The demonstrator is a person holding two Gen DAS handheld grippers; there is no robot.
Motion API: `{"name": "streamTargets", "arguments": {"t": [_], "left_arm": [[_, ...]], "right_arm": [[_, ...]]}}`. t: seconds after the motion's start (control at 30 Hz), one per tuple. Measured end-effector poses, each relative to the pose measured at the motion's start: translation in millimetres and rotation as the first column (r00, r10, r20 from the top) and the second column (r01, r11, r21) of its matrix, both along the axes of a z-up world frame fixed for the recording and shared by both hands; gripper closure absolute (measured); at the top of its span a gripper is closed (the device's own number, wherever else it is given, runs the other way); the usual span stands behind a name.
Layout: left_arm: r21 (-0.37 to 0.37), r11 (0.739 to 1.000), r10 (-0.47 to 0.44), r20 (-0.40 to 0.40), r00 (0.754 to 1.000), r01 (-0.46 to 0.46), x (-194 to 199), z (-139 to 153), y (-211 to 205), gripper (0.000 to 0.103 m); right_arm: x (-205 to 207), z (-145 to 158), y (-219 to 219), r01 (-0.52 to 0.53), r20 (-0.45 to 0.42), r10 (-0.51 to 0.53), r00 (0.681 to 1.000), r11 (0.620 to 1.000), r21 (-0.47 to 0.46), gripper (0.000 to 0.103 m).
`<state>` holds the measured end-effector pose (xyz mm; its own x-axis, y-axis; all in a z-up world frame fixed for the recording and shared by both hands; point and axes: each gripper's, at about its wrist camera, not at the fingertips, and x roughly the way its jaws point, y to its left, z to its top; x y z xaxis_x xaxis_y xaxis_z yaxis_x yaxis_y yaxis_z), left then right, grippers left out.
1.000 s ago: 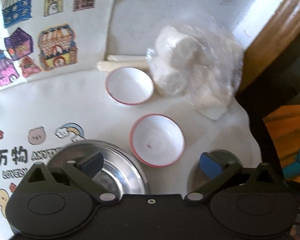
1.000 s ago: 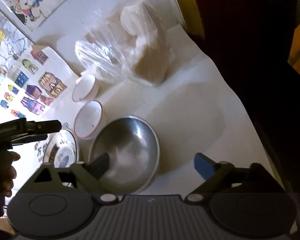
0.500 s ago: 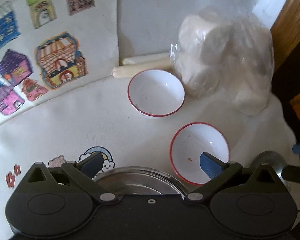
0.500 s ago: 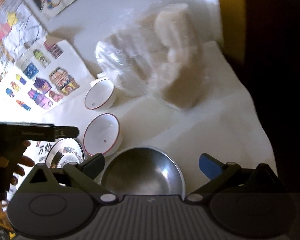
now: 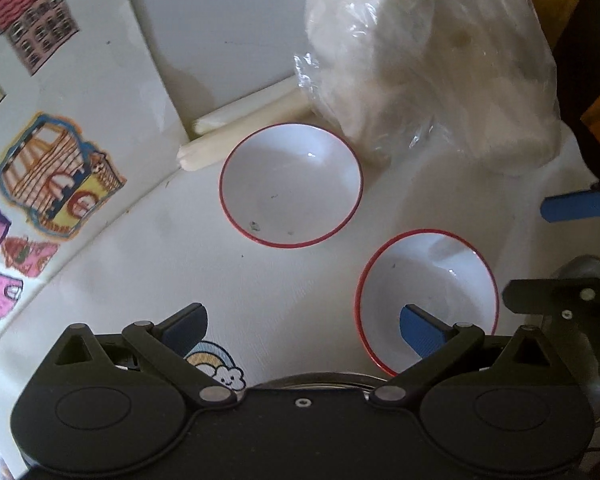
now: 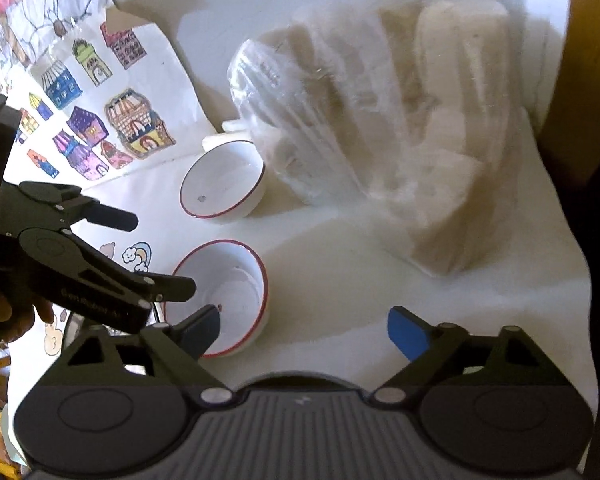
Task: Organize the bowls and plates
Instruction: 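Move both grippers to the nearer red-rimmed white bowl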
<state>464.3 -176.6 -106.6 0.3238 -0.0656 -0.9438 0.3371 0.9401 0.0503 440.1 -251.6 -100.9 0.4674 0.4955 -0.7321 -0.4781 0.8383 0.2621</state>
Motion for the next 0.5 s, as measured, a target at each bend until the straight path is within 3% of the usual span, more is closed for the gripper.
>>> {"name": "streamTargets", "arguments": {"t": [0.27, 0.5], "left_arm": [[0.023, 0.999, -0.036, -0.030, 0.999, 0.037, 5.3, -9.2, -4.3, 0.002], [-0.030, 0.999, -0.027, -0.045, 0.999, 0.025, 9.2, -10.4, -8.6, 0.022]], "right_arm": [[5.1, -11.4, 12.2, -0.011, -0.027, 0.011, 1.000, 1.000, -0.001, 0.023], [7.9, -17.7, 18.4, 0.001, -0.067, -0.001, 0.998, 1.000, 0.005, 0.043]]}}
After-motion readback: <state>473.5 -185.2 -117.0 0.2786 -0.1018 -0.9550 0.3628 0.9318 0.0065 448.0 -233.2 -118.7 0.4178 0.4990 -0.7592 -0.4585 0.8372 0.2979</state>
